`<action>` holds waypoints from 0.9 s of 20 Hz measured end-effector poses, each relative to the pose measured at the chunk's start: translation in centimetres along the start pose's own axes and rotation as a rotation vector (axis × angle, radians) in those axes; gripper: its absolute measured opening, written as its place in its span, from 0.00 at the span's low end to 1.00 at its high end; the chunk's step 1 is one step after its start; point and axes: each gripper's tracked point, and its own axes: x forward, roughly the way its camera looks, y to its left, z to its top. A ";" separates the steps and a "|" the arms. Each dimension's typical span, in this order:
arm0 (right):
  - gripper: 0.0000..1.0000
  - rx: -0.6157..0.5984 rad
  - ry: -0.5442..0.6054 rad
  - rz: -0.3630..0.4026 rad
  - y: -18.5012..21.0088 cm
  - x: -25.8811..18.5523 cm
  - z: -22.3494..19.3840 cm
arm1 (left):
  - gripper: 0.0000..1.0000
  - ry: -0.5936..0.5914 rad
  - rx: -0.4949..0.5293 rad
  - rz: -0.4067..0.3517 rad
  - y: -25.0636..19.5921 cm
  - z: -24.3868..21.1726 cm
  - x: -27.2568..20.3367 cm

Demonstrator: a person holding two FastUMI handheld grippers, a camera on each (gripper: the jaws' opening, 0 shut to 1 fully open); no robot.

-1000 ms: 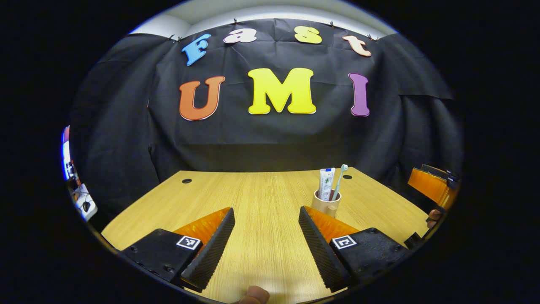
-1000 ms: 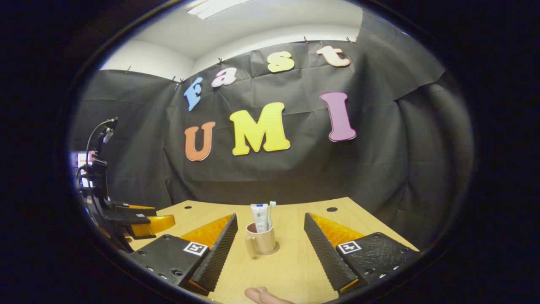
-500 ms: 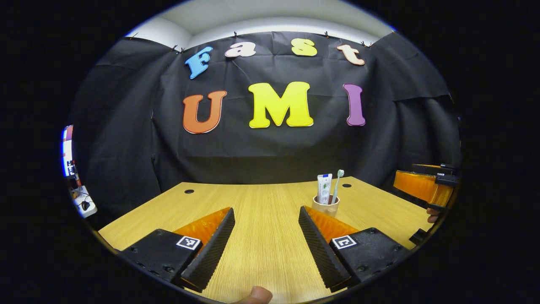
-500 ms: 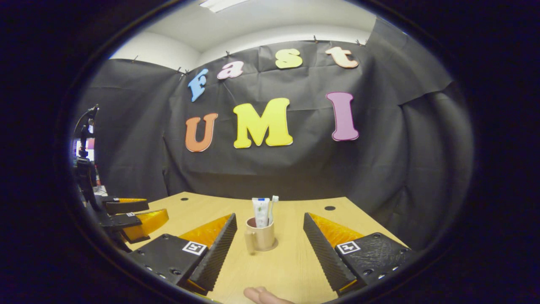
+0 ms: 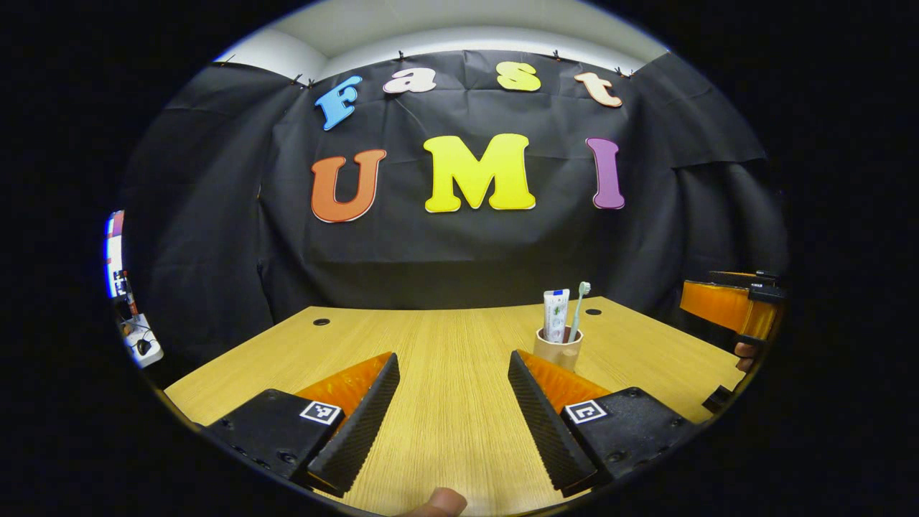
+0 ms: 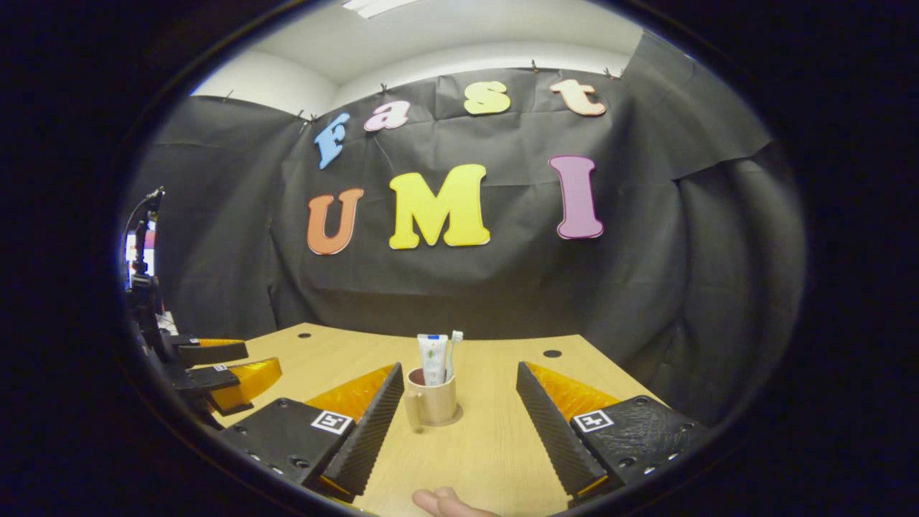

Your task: Put the toothbrush and toothpaste on the desktop into the cup, then pick up the cup and place it on the coaster on the desktop.

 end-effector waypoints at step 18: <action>0.93 -0.033 0.004 -0.010 0.4 0.0 -0.3 | 0.97 -0.003 -0.026 0.055 1.3 -0.2 -0.1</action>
